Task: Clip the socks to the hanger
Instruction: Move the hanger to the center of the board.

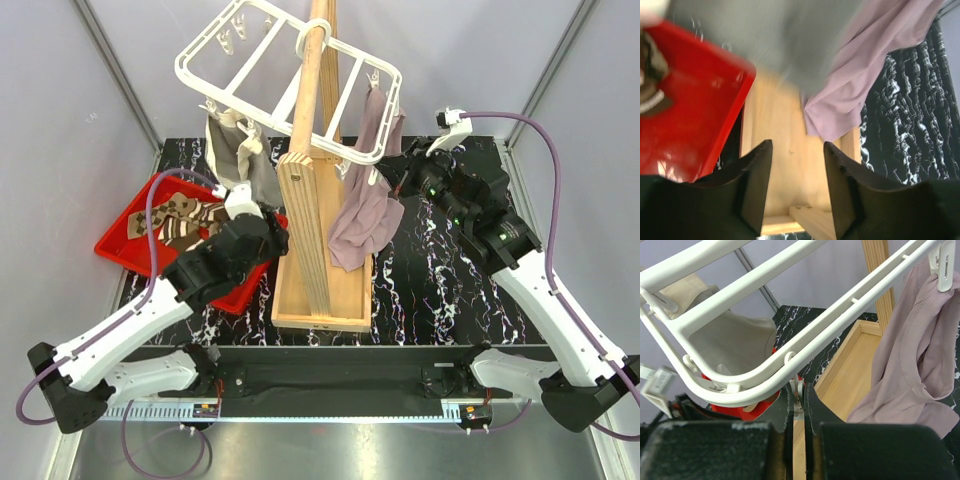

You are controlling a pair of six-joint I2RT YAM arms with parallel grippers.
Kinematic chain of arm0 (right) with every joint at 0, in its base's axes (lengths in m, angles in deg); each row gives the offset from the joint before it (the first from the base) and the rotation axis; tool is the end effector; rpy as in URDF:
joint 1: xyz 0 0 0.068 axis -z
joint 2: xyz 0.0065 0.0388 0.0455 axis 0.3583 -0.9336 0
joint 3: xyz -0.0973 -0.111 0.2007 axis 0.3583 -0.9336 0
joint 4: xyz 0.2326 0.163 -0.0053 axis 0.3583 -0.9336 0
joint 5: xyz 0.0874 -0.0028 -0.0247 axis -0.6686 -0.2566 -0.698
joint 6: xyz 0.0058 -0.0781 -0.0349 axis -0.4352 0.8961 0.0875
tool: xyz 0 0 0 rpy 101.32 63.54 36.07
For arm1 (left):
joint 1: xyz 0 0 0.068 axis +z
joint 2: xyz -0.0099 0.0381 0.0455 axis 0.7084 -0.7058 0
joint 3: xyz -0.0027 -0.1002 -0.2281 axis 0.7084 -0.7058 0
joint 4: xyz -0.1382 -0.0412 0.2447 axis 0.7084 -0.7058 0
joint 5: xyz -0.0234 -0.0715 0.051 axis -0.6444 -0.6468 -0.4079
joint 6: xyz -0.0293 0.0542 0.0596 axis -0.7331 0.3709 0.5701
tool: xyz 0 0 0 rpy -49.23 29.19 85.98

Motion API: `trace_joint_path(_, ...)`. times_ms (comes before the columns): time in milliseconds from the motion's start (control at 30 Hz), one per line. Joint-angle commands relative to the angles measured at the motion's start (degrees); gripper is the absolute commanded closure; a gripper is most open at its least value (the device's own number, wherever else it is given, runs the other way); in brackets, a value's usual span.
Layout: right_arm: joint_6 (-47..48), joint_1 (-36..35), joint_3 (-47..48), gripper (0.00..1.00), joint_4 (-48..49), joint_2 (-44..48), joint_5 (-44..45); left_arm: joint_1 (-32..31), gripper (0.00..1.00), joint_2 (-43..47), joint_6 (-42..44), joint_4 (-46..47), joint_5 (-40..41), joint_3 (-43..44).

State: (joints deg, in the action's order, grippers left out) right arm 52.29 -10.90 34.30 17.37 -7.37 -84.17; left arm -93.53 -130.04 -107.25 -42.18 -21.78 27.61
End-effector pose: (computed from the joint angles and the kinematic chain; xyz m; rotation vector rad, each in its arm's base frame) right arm 0.2655 0.1671 0.4456 -0.1975 1.6299 0.7064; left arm 0.2129 -0.1838 0.3162 -0.1755 2.0489 -0.4361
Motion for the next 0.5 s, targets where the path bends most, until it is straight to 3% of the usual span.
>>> trace_joint_path(0,0.7,-0.2,0.7,1.00,-0.4,-0.7,-0.6,-0.1,0.59,2.9,-9.5,-6.2,-2.5,-6.1)
trace_joint_path(133,0.9,-0.1,0.8,1.00,-1.4,-1.3,-1.3,-1.1,0.80,7.1,-11.5,-1.1,-9.8,-15.8)
trace_joint_path(167,0.8,-0.2,0.4,1.00,-1.1,-1.3,-1.4,-2.0,0.89,7.5,-11.4,0.1,-10.4,-17.4)
trace_joint_path(233,0.9,-0.2,-0.8,1.00,-0.5,-0.6,-1.4,-5.6,0.97,6.9,-13.3,-0.1,-8.4,-19.4)
trace_joint_path(467,0.7,-0.2,-2.6,1.00,-0.4,-0.5,-1.5,-16.3,1.00,-1.6,-17.5,6.4,-9.5,-22.0)
